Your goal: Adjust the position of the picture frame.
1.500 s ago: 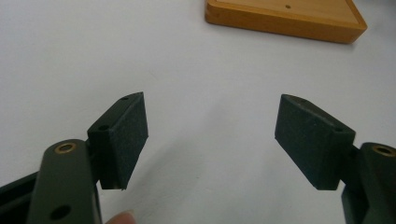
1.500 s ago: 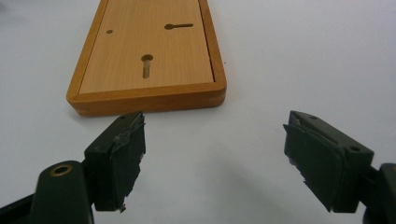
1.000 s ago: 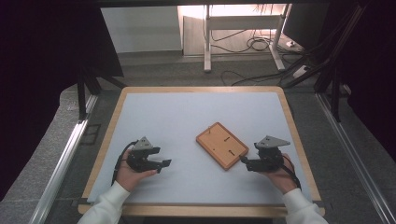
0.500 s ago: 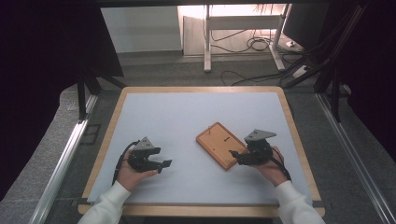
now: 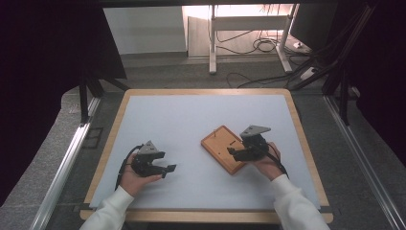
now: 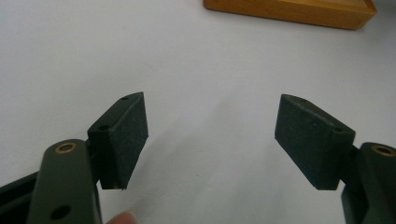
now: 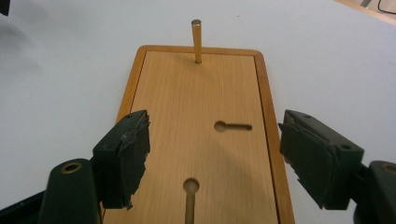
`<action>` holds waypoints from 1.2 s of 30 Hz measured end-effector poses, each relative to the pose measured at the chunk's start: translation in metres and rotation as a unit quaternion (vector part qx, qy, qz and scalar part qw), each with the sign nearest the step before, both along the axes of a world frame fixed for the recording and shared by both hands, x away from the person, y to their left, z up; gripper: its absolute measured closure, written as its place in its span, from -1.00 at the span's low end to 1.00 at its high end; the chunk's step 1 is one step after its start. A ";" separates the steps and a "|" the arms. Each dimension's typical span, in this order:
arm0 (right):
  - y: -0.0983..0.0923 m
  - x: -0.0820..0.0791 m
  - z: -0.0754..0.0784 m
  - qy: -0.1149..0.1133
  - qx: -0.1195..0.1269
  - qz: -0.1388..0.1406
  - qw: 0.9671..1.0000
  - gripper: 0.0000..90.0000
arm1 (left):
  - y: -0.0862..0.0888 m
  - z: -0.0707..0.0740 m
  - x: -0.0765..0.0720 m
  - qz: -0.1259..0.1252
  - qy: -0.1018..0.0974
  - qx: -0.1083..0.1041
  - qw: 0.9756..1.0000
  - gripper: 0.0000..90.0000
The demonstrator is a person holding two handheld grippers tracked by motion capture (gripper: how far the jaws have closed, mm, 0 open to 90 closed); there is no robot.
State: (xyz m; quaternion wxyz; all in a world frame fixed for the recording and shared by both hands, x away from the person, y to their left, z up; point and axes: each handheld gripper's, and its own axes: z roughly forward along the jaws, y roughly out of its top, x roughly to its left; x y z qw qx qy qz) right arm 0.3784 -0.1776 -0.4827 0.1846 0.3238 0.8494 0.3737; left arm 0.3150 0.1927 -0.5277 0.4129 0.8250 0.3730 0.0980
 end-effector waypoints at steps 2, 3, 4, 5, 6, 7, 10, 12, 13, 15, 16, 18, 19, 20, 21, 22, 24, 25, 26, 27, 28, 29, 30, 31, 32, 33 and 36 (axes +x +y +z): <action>0.005 0.004 0.001 0.000 -0.001 0.002 1.000 -0.41 | 0.000 0.000 0.000 -0.002 0.000 0.003 1.000 -0.43; 0.005 0.004 0.001 0.000 -0.001 0.002 1.000 -0.41 | 0.000 0.000 0.000 -0.002 0.000 0.004 1.000 -0.43; 0.007 0.006 0.001 0.000 -0.003 0.002 1.000 -0.40 | 0.000 0.000 0.000 -0.002 0.000 0.004 1.000 -0.43; 0.009 0.007 0.002 0.000 -0.004 0.005 1.000 -0.38 | 0.000 0.000 0.000 -0.003 0.000 0.004 1.000 -0.43; 0.011 0.008 0.002 -0.001 -0.004 0.008 1.000 -0.36 | 0.000 0.000 0.000 -0.003 0.000 0.003 1.000 -0.43; 0.013 0.009 0.002 -0.001 -0.005 0.012 1.000 -0.35 | 0.000 0.000 0.000 -0.003 0.000 0.003 1.000 -0.43; 0.018 0.013 0.002 0.000 -0.007 0.016 1.000 -0.32 | 0.000 0.000 0.000 -0.003 0.000 0.003 1.000 -0.43; 0.023 0.016 0.001 0.002 -0.010 0.019 1.000 -0.30 | 0.000 0.000 0.000 -0.003 -0.001 0.002 1.000 -0.43; 0.025 0.017 0.000 0.004 -0.011 0.021 1.000 -0.30 | 0.000 0.000 0.000 -0.003 0.000 0.002 1.000 -0.43; 0.030 0.020 -0.002 0.004 -0.015 0.024 1.000 -0.29 | 0.000 0.000 0.000 -0.003 0.000 0.003 1.000 -0.43; 0.032 0.022 -0.003 0.006 -0.016 0.025 1.000 -0.28 | 0.000 0.000 0.000 -0.003 0.000 0.003 1.000 -0.43; 0.036 0.026 -0.005 0.007 -0.018 0.028 0.999 -0.24 | 0.000 0.000 0.000 -0.003 0.000 0.002 1.000 -0.43; 0.036 0.026 -0.005 0.007 -0.018 0.028 0.999 -0.24 | 0.000 0.000 0.000 -0.004 0.000 0.003 1.000 -0.43; 0.038 0.028 -0.006 0.006 -0.018 0.028 0.999 -0.23 | 0.000 0.000 0.000 -0.004 0.000 0.003 1.000 -0.43; 0.040 0.030 -0.006 0.009 -0.017 0.028 0.999 -0.21 | 0.000 0.000 0.000 -0.004 0.001 0.004 1.000 -0.43; 0.042 0.033 -0.006 0.010 -0.018 0.030 0.999 -0.19 | 0.000 0.000 0.000 -0.005 0.001 0.004 1.000 -0.43; 0.045 0.036 -0.008 0.010 -0.017 0.031 0.999 -0.16 | 0.000 0.000 0.000 -0.004 0.002 0.004 1.000 -0.43; 0.047 0.039 -0.009 0.011 -0.017 0.033 0.999 -0.13 | 0.000 0.000 0.000 -0.004 0.002 0.004 1.000 -0.43; 0.049 0.041 -0.010 0.009 -0.020 0.035 0.999 -0.11 | 0.000 0.000 0.000 -0.005 0.002 0.004 1.000 -0.43; 0.050 0.042 -0.011 0.010 -0.021 0.034 0.999 -0.08 | 0.000 0.000 0.000 -0.005 0.002 0.004 1.000 -0.43; 0.053 0.047 -0.013 0.012 -0.023 0.034 0.999 -0.02 | -0.001 0.000 0.000 -0.005 0.002 0.004 1.000 -0.43; 0.053 0.047 -0.013 0.012 -0.023 0.034 0.999 -0.02 | -0.001 0.000 0.000 -0.005 0.002 0.004 1.000 -0.43; 0.054 0.048 -0.014 0.011 -0.024 0.037 0.999 0.00 | -0.001 -0.001 0.000 -0.005 0.002 0.004 1.000 -0.43; 0.056 0.050 -0.015 0.013 -0.025 0.036 0.999 0.03 | -0.001 -0.001 0.000 -0.006 0.003 0.005 1.000 -0.43; 0.059 0.053 -0.016 0.013 -0.028 0.039 0.999 0.09 | -0.001 -0.001 0.000 -0.006 0.003 0.005 1.000 -0.43; 0.059 0.053 -0.016 0.013 -0.028 0.039 0.999 0.09 | -0.001 -0.001 0.000 -0.006 0.003 0.005 1.000 -0.43; 0.063 0.057 -0.018 0.015 -0.028 0.039 0.999 0.17 | -0.001 -0.001 0.000 -0.006 0.003 0.004 1.000 -0.43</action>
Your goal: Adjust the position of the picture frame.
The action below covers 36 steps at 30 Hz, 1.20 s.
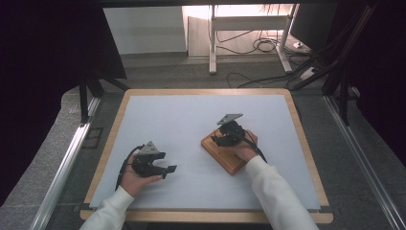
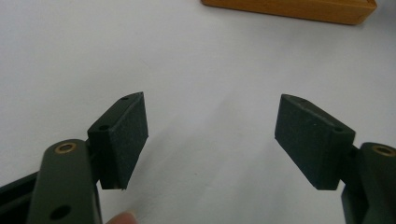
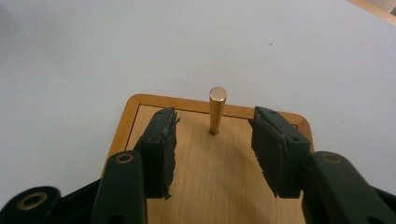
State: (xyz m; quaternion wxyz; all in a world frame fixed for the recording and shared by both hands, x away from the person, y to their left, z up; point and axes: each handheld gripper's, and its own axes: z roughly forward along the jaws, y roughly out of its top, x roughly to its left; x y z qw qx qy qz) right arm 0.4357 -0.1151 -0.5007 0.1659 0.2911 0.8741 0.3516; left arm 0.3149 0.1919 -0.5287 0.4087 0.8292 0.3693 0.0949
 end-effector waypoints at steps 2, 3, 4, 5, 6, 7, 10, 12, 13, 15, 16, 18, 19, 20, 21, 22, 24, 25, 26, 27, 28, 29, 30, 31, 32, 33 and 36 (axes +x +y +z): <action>0.002 0.003 -0.001 0.002 -0.005 0.002 1.000 0.25 | 0.000 0.000 0.000 0.000 0.000 0.000 1.000 -0.43; 0.003 0.005 -0.003 0.001 -0.004 0.004 1.000 0.29 | 0.000 0.000 0.000 0.000 0.000 0.000 1.000 -0.43; 0.003 0.006 -0.003 0.002 -0.004 0.002 1.000 0.33 | 0.000 0.000 0.000 0.000 0.000 0.000 1.000 -0.43; 0.004 0.008 -0.004 0.003 -0.002 0.005 1.000 0.37 | 0.000 0.000 0.000 0.000 0.000 0.000 1.000 -0.43; 0.005 0.009 -0.005 0.004 -0.001 0.006 1.000 0.41 | 0.000 0.000 0.000 0.000 0.000 0.000 1.000 -0.43; 0.005 0.010 -0.006 0.003 -0.003 0.007 1.000 0.44 | 0.000 0.000 0.000 0.000 0.000 0.000 1.000 -0.43; 0.008 0.012 -0.008 0.001 -0.004 0.012 1.000 0.59 | 0.000 0.000 0.000 0.001 -0.001 0.000 1.000 -0.43; 0.009 0.013 -0.008 -0.002 -0.007 0.013 1.000 0.73 | 0.001 0.000 0.000 0.001 -0.001 0.000 1.000 -0.43; 0.010 0.013 -0.008 -0.004 -0.008 0.015 1.000 0.83 | 0.001 0.000 0.000 0.001 -0.001 0.000 1.000 -0.43; 0.011 0.012 -0.008 -0.010 -0.016 0.015 1.000 0.87 | 0.000 0.000 0.000 0.001 -0.001 0.000 1.000 -0.43; 0.012 0.011 -0.008 -0.012 -0.019 0.015 1.000 0.87 | 0.001 0.000 0.000 0.000 -0.001 0.000 1.000 -0.43; 0.013 0.010 -0.007 -0.016 -0.023 0.014 0.999 0.88 | 0.001 0.000 0.000 0.000 -0.002 0.000 1.000 -0.43; 0.013 0.010 -0.007 -0.017 -0.025 0.013 0.999 0.89 | 0.001 0.000 0.000 0.001 -0.002 0.000 1.000 -0.43; 0.013 0.009 -0.007 -0.017 -0.026 0.012 0.999 0.89 | 0.001 0.001 0.000 0.000 -0.003 0.001 1.000 -0.43; 0.014 0.008 -0.007 -0.019 -0.026 0.012 0.999 0.89 | 0.001 0.001 0.000 0.000 -0.004 0.001 1.000 -0.43; 0.014 0.008 -0.007 -0.020 -0.028 0.011 0.999 0.89 | 0.001 0.001 0.000 0.000 -0.004 0.000 1.000 -0.43; 0.014 0.007 -0.006 -0.017 -0.028 0.004 0.999 0.89 | 0.001 0.001 0.000 0.000 -0.004 0.001 1.000 -0.43; 0.014 0.007 -0.006 -0.017 -0.028 0.004 0.999 0.89 | 0.001 0.000 0.000 0.000 -0.004 0.001 1.000 -0.43; 0.014 0.007 -0.006 -0.015 -0.027 0.000 1.000 0.90 | 0.001 0.000 0.001 0.000 -0.003 0.001 1.000 -0.43; 0.015 0.007 -0.006 -0.013 -0.028 -0.001 1.000 0.90 | 0.001 0.000 0.001 0.000 -0.004 0.001 1.000 -0.43; 0.015 0.006 -0.006 -0.010 -0.027 0.000 1.000 0.90 | 0.001 0.000 0.001 0.000 -0.004 0.000 1.000 -0.43; 0.015 0.006 -0.005 -0.008 -0.025 0.001 1.000 0.90 | 0.002 0.001 0.000 0.000 -0.004 0.000 1.000 -0.43; 0.014 0.005 -0.005 -0.006 -0.024 0.002 1.000 0.90 | 0.002 0.001 0.000 0.000 -0.005 0.000 1.000 -0.43; 0.014 0.004 -0.004 -0.006 -0.022 0.001 1.000 0.90 | 0.002 0.001 0.000 0.000 -0.005 0.000 1.000 -0.43; 0.015 0.002 -0.002 -0.005 -0.020 0.002 1.000 0.90 | 0.002 0.001 0.000 0.000 -0.004 0.000 1.000 -0.43; 0.015 0.002 -0.002 -0.005 -0.020 0.002 1.000 0.90 | 0.002 0.001 0.001 0.000 -0.004 0.000 1.000 -0.43; 0.016 -0.003 0.003 -0.006 -0.022 0.005 1.000 0.90 | 0.001 0.001 0.000 -0.001 -0.004 0.001 1.000 -0.43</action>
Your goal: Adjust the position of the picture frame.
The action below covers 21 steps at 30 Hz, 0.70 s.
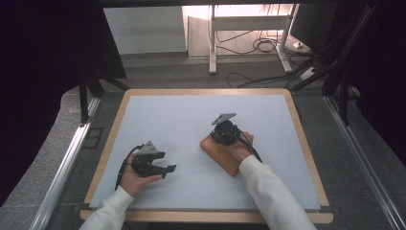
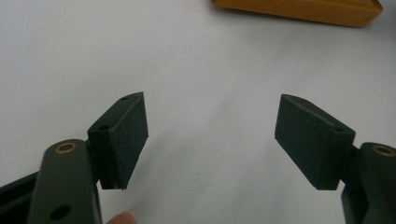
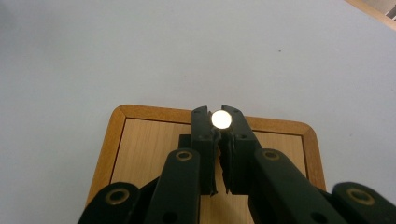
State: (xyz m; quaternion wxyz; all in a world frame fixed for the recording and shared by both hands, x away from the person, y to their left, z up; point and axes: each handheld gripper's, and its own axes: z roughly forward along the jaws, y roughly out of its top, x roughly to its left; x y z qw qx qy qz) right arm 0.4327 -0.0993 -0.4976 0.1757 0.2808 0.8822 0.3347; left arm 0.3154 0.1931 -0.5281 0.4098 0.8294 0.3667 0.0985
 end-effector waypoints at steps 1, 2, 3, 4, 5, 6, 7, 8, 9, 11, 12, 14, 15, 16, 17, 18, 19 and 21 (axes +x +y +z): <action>0.001 -0.002 0.001 0.002 0.000 0.001 1.000 0.90 | 0.000 0.000 0.000 0.000 0.000 0.000 1.000 -0.43; 0.001 -0.003 0.002 0.001 0.002 0.003 1.000 0.90 | 0.000 0.000 0.000 0.000 -0.001 -0.001 1.000 -0.43; 0.002 -0.005 0.004 0.001 0.001 0.004 1.000 0.90 | 0.000 0.000 0.000 0.000 -0.001 -0.001 1.000 -0.43; 0.004 -0.009 0.006 0.002 0.003 0.008 1.000 0.90 | 0.000 0.000 0.000 0.000 -0.001 -0.001 1.000 -0.43; 0.004 -0.009 0.006 0.002 0.003 0.008 1.000 0.90 | 0.000 0.000 0.000 0.000 -0.001 0.000 1.000 -0.43; 0.007 -0.012 0.007 0.002 0.003 0.011 1.000 0.90 | 0.000 0.000 0.000 0.000 -0.001 0.000 1.000 -0.43; 0.009 -0.014 0.007 0.002 0.003 0.014 1.000 0.90 | 0.000 0.000 0.000 0.000 0.000 0.000 1.000 -0.43; 0.011 -0.016 0.008 0.003 0.003 0.017 1.000 0.90 | 0.000 0.000 0.000 -0.001 0.000 0.001 1.000 -0.43; 0.011 -0.016 0.008 0.003 0.003 0.017 1.000 0.90 | 0.000 0.000 0.000 -0.001 0.000 0.001 1.000 -0.43; 0.018 -0.021 0.007 0.005 0.003 0.024 1.000 0.90 | 0.000 0.000 0.000 -0.001 -0.001 0.000 1.000 -0.43; 0.018 -0.021 0.007 0.005 0.003 0.024 1.000 0.90 | 0.000 0.000 0.000 -0.001 -0.001 0.000 1.000 -0.43; 0.026 -0.027 0.007 0.006 0.006 0.031 0.999 0.90 | 0.000 0.000 0.000 -0.001 -0.001 0.000 1.000 -0.43; 0.026 -0.027 0.007 0.006 0.006 0.031 0.999 0.90 | 0.000 0.000 0.000 -0.001 -0.001 0.000 1.000 -0.43; 0.028 -0.028 0.007 0.004 0.004 0.037 0.999 0.90 | 0.000 0.000 0.000 -0.001 -0.001 0.001 1.000 -0.43; 0.032 -0.030 0.007 0.005 0.006 0.039 0.999 0.90 | 0.000 0.000 0.000 -0.001 -0.001 0.000 1.000 -0.43; 0.035 -0.031 0.007 0.005 0.007 0.044 0.999 0.90 | 0.000 0.000 0.000 -0.001 -0.001 0.000 1.000 -0.43; 0.038 -0.032 0.007 0.005 0.007 0.045 0.999 0.90 | 0.000 0.000 0.000 -0.001 -0.001 0.001 1.000 -0.43; 0.045 -0.033 0.006 0.007 0.008 0.052 0.999 0.90 | 0.000 0.001 0.000 -0.001 -0.002 0.000 1.000 -0.43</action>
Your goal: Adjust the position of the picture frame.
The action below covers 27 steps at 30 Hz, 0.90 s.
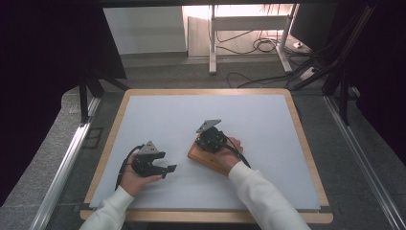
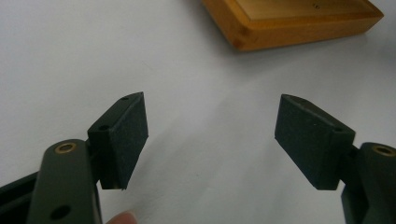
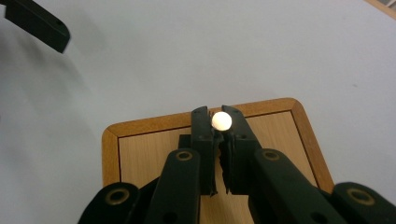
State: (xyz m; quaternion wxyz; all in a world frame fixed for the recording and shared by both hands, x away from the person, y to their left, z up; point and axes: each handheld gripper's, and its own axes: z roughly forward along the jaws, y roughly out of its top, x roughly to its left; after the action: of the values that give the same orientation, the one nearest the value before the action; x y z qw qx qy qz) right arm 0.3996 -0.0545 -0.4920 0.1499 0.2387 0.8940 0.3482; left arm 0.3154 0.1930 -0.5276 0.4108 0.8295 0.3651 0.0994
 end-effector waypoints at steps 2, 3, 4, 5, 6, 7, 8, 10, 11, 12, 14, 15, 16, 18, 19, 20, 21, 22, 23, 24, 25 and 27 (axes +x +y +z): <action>0.008 -0.001 -0.002 0.000 -0.001 0.006 1.000 0.90 | 0.000 0.000 0.000 0.001 0.000 -0.001 1.000 -0.43; 0.014 -0.001 -0.005 0.002 -0.001 0.009 1.000 0.90 | 0.001 0.000 0.000 0.001 0.000 -0.002 1.000 -0.43; 0.014 -0.001 -0.005 0.002 -0.001 0.009 1.000 0.90 | 0.001 0.000 0.000 0.001 0.000 -0.002 1.000 -0.43; 0.019 0.000 -0.008 0.004 -0.005 0.011 1.000 0.90 | 0.001 0.000 0.000 0.001 0.001 -0.001 1.000 -0.43; 0.019 0.000 -0.008 0.004 -0.005 0.011 1.000 0.90 | 0.001 0.000 0.000 0.001 0.000 -0.001 1.000 -0.43; 0.020 0.001 -0.010 0.005 -0.006 0.011 1.000 0.90 | 0.001 0.000 0.000 0.001 0.000 -0.001 1.000 -0.43; 0.023 0.002 -0.013 0.006 -0.009 0.013 1.000 0.90 | 0.001 0.000 0.000 0.002 0.000 -0.002 1.000 -0.43; 0.023 0.002 -0.014 0.007 -0.010 0.013 1.000 0.89 | 0.002 0.000 0.000 0.004 0.000 -0.005 1.000 -0.43; 0.023 0.003 -0.016 0.007 -0.010 0.016 1.000 0.89 | 0.002 0.000 0.000 0.004 0.001 -0.005 1.000 -0.43; 0.023 0.003 -0.017 0.006 -0.009 0.017 1.000 0.89 | 0.002 0.000 0.000 0.003 0.000 -0.004 1.000 -0.43; 0.023 0.004 -0.017 0.005 -0.006 0.018 1.000 0.85 | 0.002 0.000 0.000 0.003 0.000 -0.003 1.000 -0.43; 0.021 0.004 -0.016 0.002 0.001 0.019 1.000 0.70 | 0.002 0.000 0.000 0.001 -0.001 -0.001 1.000 -0.43; 0.020 0.003 -0.014 0.001 0.009 0.018 1.000 0.51 | 0.002 0.000 0.000 0.001 -0.001 -0.001 1.000 -0.43; 0.017 0.002 -0.009 -0.011 0.011 0.011 1.000 0.32 | 0.002 0.000 0.000 0.001 -0.001 0.000 1.000 -0.43; 0.013 0.001 -0.006 -0.010 0.017 0.010 1.000 0.19 | 0.002 0.000 0.000 0.001 -0.001 0.000 1.000 -0.43; 0.004 0.000 0.000 -0.013 0.031 0.005 0.999 0.05 | 0.002 0.000 0.000 0.001 -0.001 0.000 1.000 -0.43; 0.000 0.000 0.003 -0.014 0.036 0.002 0.999 0.02 | 0.002 0.000 0.000 0.002 -0.001 -0.001 1.000 -0.43; 0.000 0.000 0.003 -0.014 0.036 0.002 0.999 0.02 | 0.001 0.000 0.000 0.002 -0.001 0.000 1.000 -0.43; -0.006 0.000 0.006 -0.011 0.042 -0.002 0.999 -0.01 | 0.001 0.000 0.000 0.001 -0.001 0.000 1.000 -0.43; -0.020 0.000 0.011 -0.013 0.049 -0.013 0.999 -0.05 | 0.001 0.000 0.000 0.001 -0.001 0.000 1.000 -0.43; -0.027 0.000 0.013 -0.010 0.051 -0.017 0.998 -0.05 | 0.001 0.000 0.000 0.001 -0.001 0.000 1.000 -0.43; -0.034 0.000 0.015 -0.011 0.052 -0.023 0.998 -0.05 | 0.001 0.000 0.000 0.002 -0.001 0.000 1.000 -0.43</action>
State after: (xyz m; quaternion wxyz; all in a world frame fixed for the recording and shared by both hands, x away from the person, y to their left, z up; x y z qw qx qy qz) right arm 0.3993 -0.0885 -0.4767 0.1554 0.2630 0.8673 0.3931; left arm 0.3156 0.1939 -0.5275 0.4112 0.8284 0.3666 0.1011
